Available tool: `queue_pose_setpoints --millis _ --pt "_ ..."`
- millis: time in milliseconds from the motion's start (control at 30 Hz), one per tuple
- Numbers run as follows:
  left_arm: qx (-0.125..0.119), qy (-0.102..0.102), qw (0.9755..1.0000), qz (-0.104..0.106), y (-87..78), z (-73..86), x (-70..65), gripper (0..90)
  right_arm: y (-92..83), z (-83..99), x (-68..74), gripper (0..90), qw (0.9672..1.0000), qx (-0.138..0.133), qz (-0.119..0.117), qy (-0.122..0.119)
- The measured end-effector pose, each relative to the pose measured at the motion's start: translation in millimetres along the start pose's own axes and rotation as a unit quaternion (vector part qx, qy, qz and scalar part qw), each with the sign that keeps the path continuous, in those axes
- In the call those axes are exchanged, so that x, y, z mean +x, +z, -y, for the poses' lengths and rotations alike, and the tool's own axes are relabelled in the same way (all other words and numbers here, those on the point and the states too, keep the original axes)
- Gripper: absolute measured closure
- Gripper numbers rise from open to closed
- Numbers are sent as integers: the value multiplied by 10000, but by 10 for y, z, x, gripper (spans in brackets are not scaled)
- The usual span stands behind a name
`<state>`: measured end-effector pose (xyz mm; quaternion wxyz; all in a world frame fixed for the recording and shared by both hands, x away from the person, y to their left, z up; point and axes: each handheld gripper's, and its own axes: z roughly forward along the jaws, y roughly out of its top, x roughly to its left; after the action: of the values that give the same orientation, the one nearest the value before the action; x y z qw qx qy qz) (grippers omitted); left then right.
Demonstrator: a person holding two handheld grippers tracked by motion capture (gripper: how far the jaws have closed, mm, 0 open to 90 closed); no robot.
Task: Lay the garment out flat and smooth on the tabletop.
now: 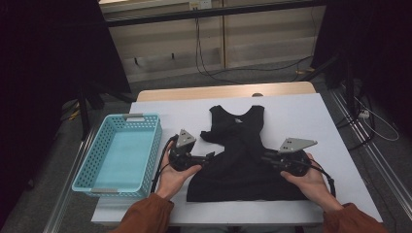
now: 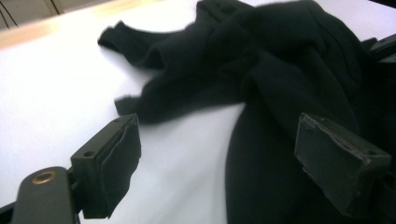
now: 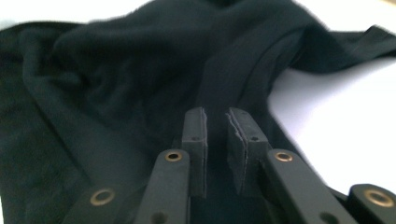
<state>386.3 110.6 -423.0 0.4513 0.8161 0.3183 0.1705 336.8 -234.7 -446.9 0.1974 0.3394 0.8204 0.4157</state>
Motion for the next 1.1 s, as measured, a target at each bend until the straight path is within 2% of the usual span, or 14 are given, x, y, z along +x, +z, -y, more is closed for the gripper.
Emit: queue_pose_setpoints --millis 100,133,167,233,300,433,500,533,667,733,900,933,1000,1100 --pt "-19 -39 10000 21 -39 123 -5 120 66 38 20 699 9997 218 62 -35" --pt "46 -53 10000 46 -36 163 -12 120 86 44 23 663 9995 289 103 -99" --pt "162 -30 9998 83 -32 187 -24 120 101 48 27 630 9993 331 91 -147" --pt "199 104 9997 58 -22 216 -57 121 132 54 36 615 9992 361 79 -126" --pt "184 104 9998 69 12 227 -85 124 165 53 35 586 9991 385 151 -122" --pt "358 245 9990 121 92 247 -121 214 230 66 -14 585 9991 368 185 -11" --pt "312 252 9991 114 122 252 -126 305 271 75 -31 586 9992 377 154 37" --pt "360 264 9989 168 132 254 -121 318 286 75 -32 606 9991 377 194 38" --pt "428 254 9984 252 161 273 -134 414 270 58 -42 790 9996 222 167 23" --pt "559 380 9971 352 180 283 -140 506 226 42 -53 874 9998 136 157 49" --pt "746 505 9947 497 240 313 -193 651 72 -14 -161 887 9992 -67 340 187" --pt "761 536 9946 454 259 321 -205 668 41 -27 -184 888 9990 -100 389 195" --pt "803 594 9941 434 272 323 -220 677 -15 -56 -241 888 9984 -204 476 228" --pt "808 536 9944 416 277 320 -215 696 -78 -104 -334 889 9972 -296 637 268"
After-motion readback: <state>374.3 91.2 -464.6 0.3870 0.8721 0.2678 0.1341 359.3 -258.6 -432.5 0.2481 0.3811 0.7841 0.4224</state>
